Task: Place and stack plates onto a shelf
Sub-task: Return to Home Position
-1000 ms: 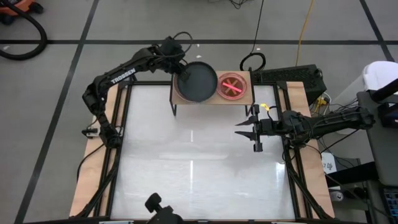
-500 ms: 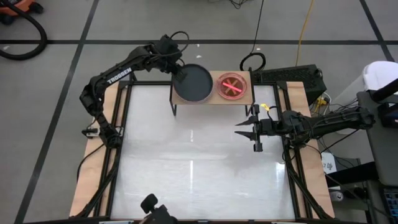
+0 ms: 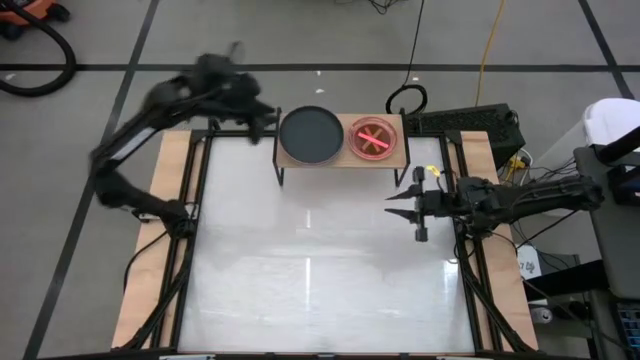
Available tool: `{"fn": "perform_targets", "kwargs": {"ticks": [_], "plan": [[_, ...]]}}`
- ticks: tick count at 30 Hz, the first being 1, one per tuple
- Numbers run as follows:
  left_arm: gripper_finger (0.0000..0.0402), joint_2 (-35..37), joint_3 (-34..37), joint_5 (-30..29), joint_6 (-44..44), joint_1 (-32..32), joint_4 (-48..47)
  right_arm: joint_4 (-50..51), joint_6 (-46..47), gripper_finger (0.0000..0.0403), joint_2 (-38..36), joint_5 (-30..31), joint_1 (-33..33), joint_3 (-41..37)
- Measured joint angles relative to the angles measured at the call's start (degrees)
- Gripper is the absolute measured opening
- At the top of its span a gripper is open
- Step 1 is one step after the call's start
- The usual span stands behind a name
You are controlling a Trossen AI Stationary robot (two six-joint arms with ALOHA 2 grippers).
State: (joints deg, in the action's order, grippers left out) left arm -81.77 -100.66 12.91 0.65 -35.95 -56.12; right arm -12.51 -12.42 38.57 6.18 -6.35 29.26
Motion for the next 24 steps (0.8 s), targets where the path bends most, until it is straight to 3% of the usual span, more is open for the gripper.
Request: {"fn": "perform_targets", "kwargs": {"ticks": [5,8,15,22,24], "plan": [[0.0154,13.79,0.29,-0.01,-2.32,10.72,1.28,15.36,2.09,0.0105,-10.72,0.01,-0.02,2.13],[0.0154,22.27,5.65,-5.56,-2.11,19.95,7.71,17.56,4.08,0.0105,-16.64,-0.08,0.0,2.08],[0.0154,40.91,34.68,-16.78,1.27,34.7,27.16,17.74,3.12,0.0105,-24.21,-0.2,0.0,-2.36],[0.0154,53.67,62.6,-23.87,2.52,37.64,45.34,17.19,4.01,0.0105,-26.29,0.11,0.0,-9.2],[0.0154,55.41,69.12,-26.89,2.57,37.37,50.65,16.68,3.11,0.0105,-26.34,2.8,-0.02,-11.2]]}}
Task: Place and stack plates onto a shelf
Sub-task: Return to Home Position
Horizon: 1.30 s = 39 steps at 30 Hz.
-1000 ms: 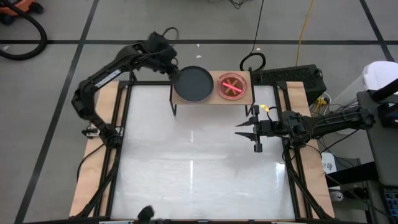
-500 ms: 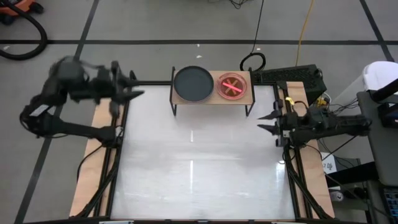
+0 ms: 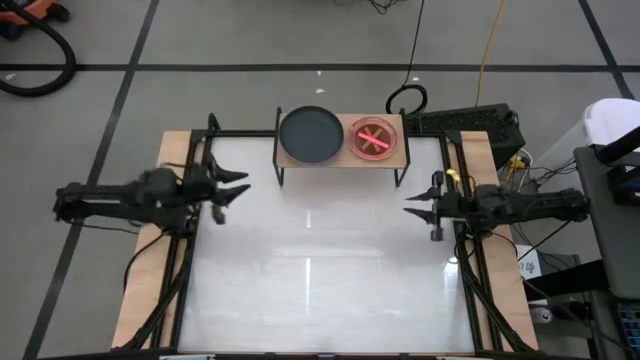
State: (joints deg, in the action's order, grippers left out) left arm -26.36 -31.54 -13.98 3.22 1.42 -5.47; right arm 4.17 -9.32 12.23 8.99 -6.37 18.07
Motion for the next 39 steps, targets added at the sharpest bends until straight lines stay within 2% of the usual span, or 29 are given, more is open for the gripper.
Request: {"fn": "perform_targets", "kwargs": {"ticks": [3,6,13,14,18,21,30,39], "plan": [[0.0154,1.03,8.82,-2.1,0.07,-0.85,8.27,-2.19,-0.57,0.0105,0.07,6.89,0.0,-3.78],[0.0154,1.05,16.07,-1.41,0.08,-1.15,17.04,-8.0,-1.41,0.0105,-0.02,10.47,0.02,-7.78],[0.0154,1.26,30.12,-1.2,-0.74,-1.17,37.03,-21.2,-5.68,0.0105,0.09,10.67,0.02,-16.46],[0.0154,1.26,30.97,-1.29,-0.76,-1.2,37.7,-22.52,-6.03,0.0105,0.07,10.69,0.02,-16.89],[0.0153,1.24,30.99,-2.13,0.46,-1.64,35.28,-21.32,-5.75,0.0105,0.3,10.79,0.03,-16.9],[0.0135,1.19,30.98,-2.16,-0.01,-1.79,33.88,-22.03,-5.29,0.0105,0.22,10.82,0.04,-16.94],[0.0013,1.15,30.98,-1.55,-3.19,-1.79,32.47,-21.06,-6.56,0.0105,0.38,10.87,0.04,-17.07],[0.0005,1.15,30.98,-1.69,-2.73,-1.79,32.17,-22.32,-7.02,0.0105,0.39,10.8,0.04,-17.12]]}}
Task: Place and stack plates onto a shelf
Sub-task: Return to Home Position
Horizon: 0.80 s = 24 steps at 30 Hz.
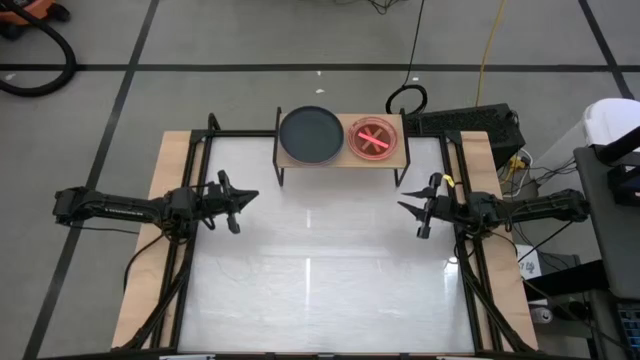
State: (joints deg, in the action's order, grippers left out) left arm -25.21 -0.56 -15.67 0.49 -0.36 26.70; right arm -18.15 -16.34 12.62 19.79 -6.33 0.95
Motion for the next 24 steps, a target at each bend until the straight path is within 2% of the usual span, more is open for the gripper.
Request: {"fn": "perform_targets", "kwargs": {"ticks": [6,17,20,24], "plan": [[0.0005,0.0,0.0,-0.89,1.3,0.0,0.05,-0.72,-1.03,0.0105,0.0,-0.04,0.0,-0.04],[0.0004,0.0,-0.02,-0.91,-0.39,0.0,0.07,-0.85,2.43,0.0103,0.0,-0.33,0.01,-0.07],[0.0004,0.0,-0.02,-0.91,-0.17,0.0,0.07,-0.85,1.88,0.0082,0.0,-0.35,0.0,-0.09],[0.0004,0.0,-0.02,-0.91,-0.22,0.0,0.09,-0.81,1.77,0.0016,0.0,-0.35,0.02,-0.09]]}}
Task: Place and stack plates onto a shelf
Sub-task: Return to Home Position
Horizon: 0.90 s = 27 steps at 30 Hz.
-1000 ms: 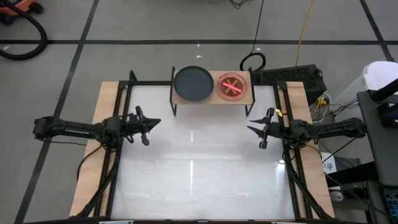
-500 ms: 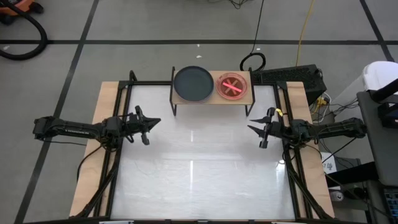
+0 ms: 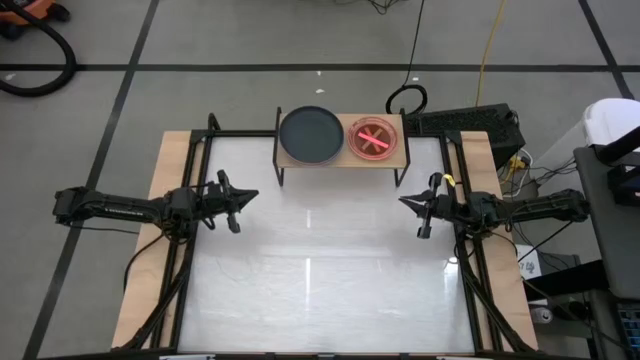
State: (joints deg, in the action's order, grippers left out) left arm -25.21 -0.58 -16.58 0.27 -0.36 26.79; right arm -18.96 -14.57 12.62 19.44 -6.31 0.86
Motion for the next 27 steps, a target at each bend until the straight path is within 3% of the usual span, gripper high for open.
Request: {"fn": "perform_targets", "kwargs": {"ticks": [2,11,27], "plan": [[0.0004,0.0,0.0,0.0,0.0,0.0,0.0,0.0,0.28,0.0009,0.0,0.0,0.0,0.0],[0.0004,0.0,-0.02,0.0,-0.02,0.0,0.0,0.01,0.37,0.0048,0.0,-0.02,0.0,0.0],[0.0004,-0.02,-0.04,0.0,-0.04,0.0,0.02,0.02,0.35,0.005,0.0,-0.07,0.0,0.0]]}}
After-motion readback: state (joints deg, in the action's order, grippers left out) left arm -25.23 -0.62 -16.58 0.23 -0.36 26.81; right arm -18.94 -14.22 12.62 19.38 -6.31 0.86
